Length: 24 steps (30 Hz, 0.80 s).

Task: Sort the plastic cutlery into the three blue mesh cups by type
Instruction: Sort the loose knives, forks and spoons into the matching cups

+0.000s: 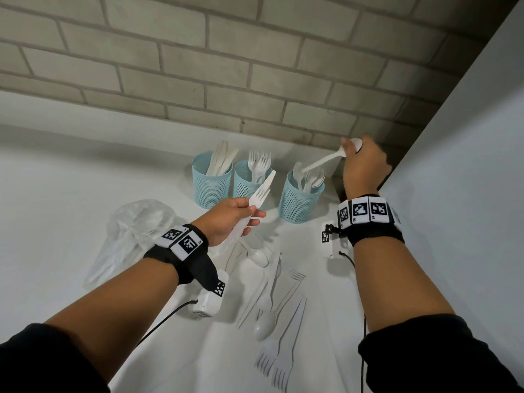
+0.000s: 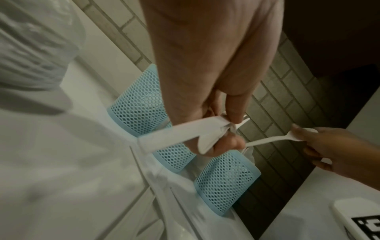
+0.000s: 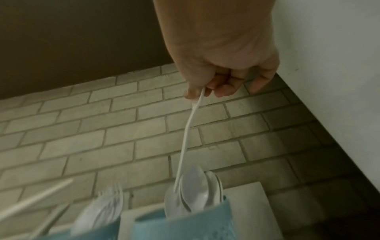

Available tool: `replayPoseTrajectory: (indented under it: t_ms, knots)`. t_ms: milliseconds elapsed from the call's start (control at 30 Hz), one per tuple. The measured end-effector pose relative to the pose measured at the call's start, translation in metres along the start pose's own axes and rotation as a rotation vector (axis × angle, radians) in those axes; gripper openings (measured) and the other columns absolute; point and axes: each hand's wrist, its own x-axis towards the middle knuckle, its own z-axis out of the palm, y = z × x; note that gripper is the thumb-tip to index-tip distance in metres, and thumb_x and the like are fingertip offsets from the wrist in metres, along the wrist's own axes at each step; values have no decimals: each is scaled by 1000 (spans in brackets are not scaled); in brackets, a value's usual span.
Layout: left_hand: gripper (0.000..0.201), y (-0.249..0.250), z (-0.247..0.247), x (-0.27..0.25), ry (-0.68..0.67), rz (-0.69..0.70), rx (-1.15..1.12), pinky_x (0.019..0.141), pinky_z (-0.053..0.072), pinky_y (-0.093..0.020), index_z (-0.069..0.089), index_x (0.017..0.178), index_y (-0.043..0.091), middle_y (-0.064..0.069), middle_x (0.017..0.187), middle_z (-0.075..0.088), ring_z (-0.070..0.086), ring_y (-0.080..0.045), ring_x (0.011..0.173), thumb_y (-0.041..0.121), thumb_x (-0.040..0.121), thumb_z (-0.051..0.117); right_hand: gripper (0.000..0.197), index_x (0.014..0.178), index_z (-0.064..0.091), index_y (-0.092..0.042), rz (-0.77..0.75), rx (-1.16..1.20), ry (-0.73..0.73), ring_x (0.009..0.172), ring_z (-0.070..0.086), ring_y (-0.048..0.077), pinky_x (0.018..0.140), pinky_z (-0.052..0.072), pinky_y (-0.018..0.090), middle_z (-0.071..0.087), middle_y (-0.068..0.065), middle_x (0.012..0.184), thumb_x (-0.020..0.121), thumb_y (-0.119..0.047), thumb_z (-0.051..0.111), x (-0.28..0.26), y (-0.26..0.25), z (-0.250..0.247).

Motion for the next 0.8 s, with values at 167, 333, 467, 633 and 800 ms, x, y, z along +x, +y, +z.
replayPoseTrajectory:
  t_ms: [167, 333, 467, 633, 800]
  knots:
    - [32, -1, 2, -1, 49, -3, 26, 59, 48, -17, 60, 115, 8, -1, 96, 65, 60, -12, 77, 29, 99, 42, 39, 107, 61, -12, -15, -198, -147, 99, 58, 32, 86, 33, 38, 66, 13, 104, 93, -46, 47, -16, 7, 16]
    - [34, -1, 2, -1, 66, 23, 11, 55, 44, -17, 59, 113, 6, -2, 87, 62, 54, -10, 67, 31, 99, 42, 41, 110, 62, -13, -35, -216, -352, 110, 50, 31, 92, 34, 42, 57, 15, 116, 97, -43, 38, -32, 5, 36]
    - [34, 0, 0, -1, 77, 16, -12, 58, 45, -17, 59, 111, 7, -4, 87, 66, 53, -9, 67, 32, 99, 40, 32, 112, 62, -12, -259, -28, -104, 110, 46, 29, 90, 34, 38, 53, 14, 115, 97, -33, 43, -43, -14, 33]
    - [25, 1, 3, -3, 79, 35, -49, 57, 44, -18, 61, 99, 13, -7, 88, 69, 49, -11, 64, 29, 100, 41, 33, 104, 62, -10, -166, 444, -663, 68, 52, 12, 65, 39, 24, 56, -1, 79, 100, -32, 38, -48, -48, 30]
    - [26, 1, -2, -6, 110, 51, -85, 56, 44, -18, 57, 111, 12, -8, 91, 69, 52, -10, 65, 28, 100, 40, 24, 99, 61, -1, 55, 685, -1044, 49, 58, 2, 48, 45, 13, 63, 4, 75, 99, -19, 44, -57, -49, 37]
